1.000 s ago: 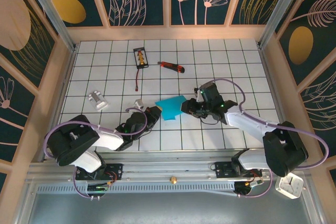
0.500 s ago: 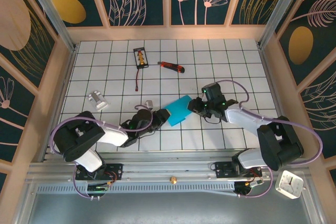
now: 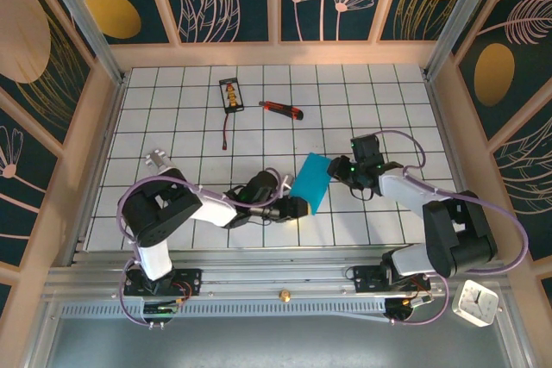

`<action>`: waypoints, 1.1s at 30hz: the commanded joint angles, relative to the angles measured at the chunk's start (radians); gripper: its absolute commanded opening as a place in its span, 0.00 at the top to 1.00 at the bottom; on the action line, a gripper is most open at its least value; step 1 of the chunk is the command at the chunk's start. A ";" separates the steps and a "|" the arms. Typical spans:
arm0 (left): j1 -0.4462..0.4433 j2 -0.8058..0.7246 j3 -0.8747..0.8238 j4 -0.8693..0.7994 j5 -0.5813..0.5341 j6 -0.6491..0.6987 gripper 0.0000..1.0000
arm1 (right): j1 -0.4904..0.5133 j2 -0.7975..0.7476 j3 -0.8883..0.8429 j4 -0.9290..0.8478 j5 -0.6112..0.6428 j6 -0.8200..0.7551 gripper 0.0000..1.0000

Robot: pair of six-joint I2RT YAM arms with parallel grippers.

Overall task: Fold a paper plane with a square sheet of paper (pick it up from the middle)
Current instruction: Turn over the paper at the center of the table, then rotate the paper at the center of the table.

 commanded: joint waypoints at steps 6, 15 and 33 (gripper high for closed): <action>0.016 -0.217 -0.007 -0.347 0.068 0.359 0.40 | -0.004 0.061 0.025 0.041 -0.017 -0.059 0.54; 0.152 -0.244 0.056 -0.363 -0.061 0.309 0.38 | 0.001 0.213 0.110 0.110 -0.039 -0.088 0.53; 0.241 -0.241 -0.022 -0.402 -0.191 0.192 0.41 | 0.073 0.425 0.386 0.081 -0.148 -0.263 0.55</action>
